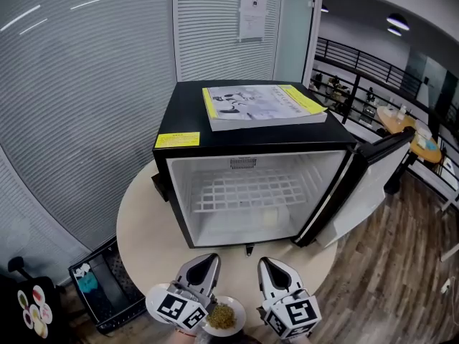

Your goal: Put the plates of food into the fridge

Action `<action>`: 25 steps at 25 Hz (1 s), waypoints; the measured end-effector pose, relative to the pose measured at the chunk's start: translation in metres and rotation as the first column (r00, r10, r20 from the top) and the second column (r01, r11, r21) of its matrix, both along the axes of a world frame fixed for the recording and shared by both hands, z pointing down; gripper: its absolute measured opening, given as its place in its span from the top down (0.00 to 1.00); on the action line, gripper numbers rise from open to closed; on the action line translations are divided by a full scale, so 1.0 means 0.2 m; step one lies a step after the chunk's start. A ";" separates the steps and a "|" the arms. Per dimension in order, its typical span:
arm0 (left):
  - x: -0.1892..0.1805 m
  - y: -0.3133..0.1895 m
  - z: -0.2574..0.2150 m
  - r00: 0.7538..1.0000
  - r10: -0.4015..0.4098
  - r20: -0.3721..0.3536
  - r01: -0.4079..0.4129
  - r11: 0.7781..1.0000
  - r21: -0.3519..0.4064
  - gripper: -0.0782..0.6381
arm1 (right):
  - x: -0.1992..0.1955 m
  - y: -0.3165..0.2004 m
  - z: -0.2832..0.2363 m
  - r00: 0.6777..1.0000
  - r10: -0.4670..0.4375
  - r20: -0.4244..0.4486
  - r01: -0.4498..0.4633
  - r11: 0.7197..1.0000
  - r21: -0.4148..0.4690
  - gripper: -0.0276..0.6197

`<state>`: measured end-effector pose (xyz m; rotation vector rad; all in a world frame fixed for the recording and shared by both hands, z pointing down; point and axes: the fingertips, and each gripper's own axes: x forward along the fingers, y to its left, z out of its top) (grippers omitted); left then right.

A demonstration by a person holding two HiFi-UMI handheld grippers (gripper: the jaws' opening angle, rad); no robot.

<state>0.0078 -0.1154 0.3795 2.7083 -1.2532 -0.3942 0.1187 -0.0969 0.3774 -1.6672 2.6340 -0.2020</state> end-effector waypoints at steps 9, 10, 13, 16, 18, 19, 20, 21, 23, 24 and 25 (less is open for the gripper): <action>-0.01 0.07 -0.02 1.000 0.013 0.008 -0.013 1.000 0.003 0.88 | 0.00 0.05 -0.03 0.999 0.033 0.003 -0.033 0.999 0.019 0.95; -0.02 0.07 -0.02 1.000 0.014 0.008 -0.014 1.000 0.004 0.88 | 0.00 0.05 -0.03 0.999 0.032 0.005 -0.032 0.999 0.020 0.95; -0.02 0.08 -0.03 1.000 0.018 0.012 -0.018 1.000 0.007 0.88 | -0.01 0.05 -0.03 0.999 0.032 -0.001 -0.032 0.999 0.022 0.95; -0.02 0.08 -0.03 1.000 0.023 0.011 -0.023 1.000 0.004 0.88 | -0.02 0.06 -0.04 0.999 0.034 -0.007 -0.034 0.999 0.019 0.95; -0.02 0.08 -0.03 1.000 0.023 0.006 -0.023 1.000 0.001 0.88 | -0.02 0.06 -0.04 0.999 0.035 -0.017 -0.034 0.999 0.018 0.95; -0.03 0.08 -0.03 1.000 0.023 0.006 -0.023 1.000 0.001 0.88 | -0.02 0.06 -0.04 0.999 0.034 -0.021 -0.034 0.999 0.019 0.95; -0.03 0.08 -0.03 1.000 0.024 0.007 -0.024 1.000 0.003 0.88 | -0.03 0.06 -0.04 0.999 0.034 -0.021 -0.034 0.999 0.018 0.95; -0.03 0.08 -0.03 1.000 0.025 0.010 -0.025 1.000 0.006 0.88 | -0.03 0.06 -0.04 0.999 0.034 -0.020 -0.034 0.999 0.018 0.95; -0.04 0.09 -0.02 1.000 0.022 0.015 -0.022 1.000 0.011 0.88 | -0.04 0.06 -0.04 0.999 0.030 -0.019 -0.030 0.999 0.016 0.95; -0.05 0.09 -0.02 1.000 0.017 0.014 -0.018 1.000 0.011 0.88 | -0.05 0.06 -0.04 1.000 0.026 -0.016 -0.026 1.000 0.014 0.95; -0.06 0.09 -0.03 1.000 0.012 0.010 -0.012 1.000 0.012 0.88 | -0.06 0.06 -0.04 1.000 0.021 -0.014 -0.021 1.000 0.013 0.95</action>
